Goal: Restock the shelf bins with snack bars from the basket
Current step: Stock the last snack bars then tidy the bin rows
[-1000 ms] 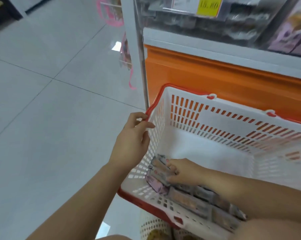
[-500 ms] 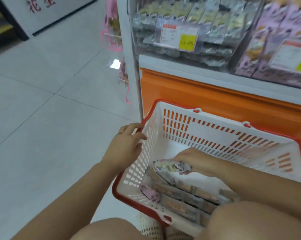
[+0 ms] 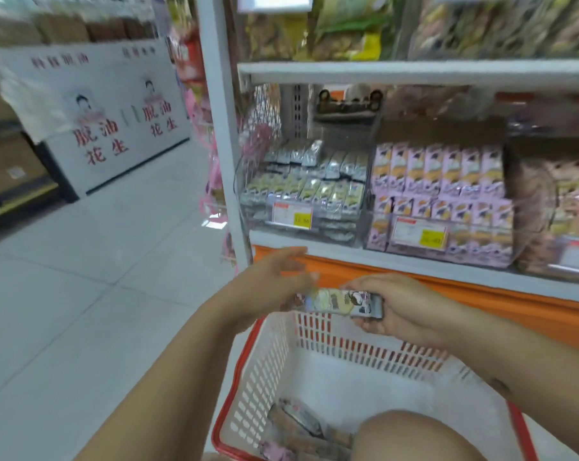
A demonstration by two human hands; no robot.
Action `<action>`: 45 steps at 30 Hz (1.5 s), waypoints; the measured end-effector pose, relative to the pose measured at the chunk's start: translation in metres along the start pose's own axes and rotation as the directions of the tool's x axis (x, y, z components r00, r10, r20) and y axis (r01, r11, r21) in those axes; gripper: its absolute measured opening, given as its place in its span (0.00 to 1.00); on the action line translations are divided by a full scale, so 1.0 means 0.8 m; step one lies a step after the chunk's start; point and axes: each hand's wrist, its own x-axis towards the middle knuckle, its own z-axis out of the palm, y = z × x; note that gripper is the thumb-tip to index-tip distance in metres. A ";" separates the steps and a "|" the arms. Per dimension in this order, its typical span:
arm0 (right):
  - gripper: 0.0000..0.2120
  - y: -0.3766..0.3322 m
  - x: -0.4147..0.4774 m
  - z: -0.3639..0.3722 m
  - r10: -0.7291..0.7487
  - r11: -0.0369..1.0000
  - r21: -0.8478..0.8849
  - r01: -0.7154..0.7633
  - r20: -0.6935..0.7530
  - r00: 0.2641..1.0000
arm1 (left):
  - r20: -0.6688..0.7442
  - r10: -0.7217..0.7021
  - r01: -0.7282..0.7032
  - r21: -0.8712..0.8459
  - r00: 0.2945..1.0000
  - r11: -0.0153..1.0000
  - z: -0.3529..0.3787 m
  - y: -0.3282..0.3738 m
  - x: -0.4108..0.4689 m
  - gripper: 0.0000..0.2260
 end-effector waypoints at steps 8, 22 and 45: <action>0.08 -0.049 -0.022 0.018 -0.074 0.935 0.339 0.103 -0.099 0.992 | -0.145 -0.055 -0.058 -0.679 0.988 0.732 0.027 0.022 0.018 0.28; 0.09 -0.110 0.051 0.034 -0.731 0.349 -0.819 0.457 0.067 0.679 | -0.432 0.047 -0.285 -0.505 0.901 0.814 -0.013 0.055 0.108 0.16; 0.25 -0.219 0.318 0.004 -0.573 0.395 -0.909 -0.130 -0.354 0.739 | -0.635 0.384 -0.101 0.434 0.670 0.895 -0.038 -0.024 0.188 0.15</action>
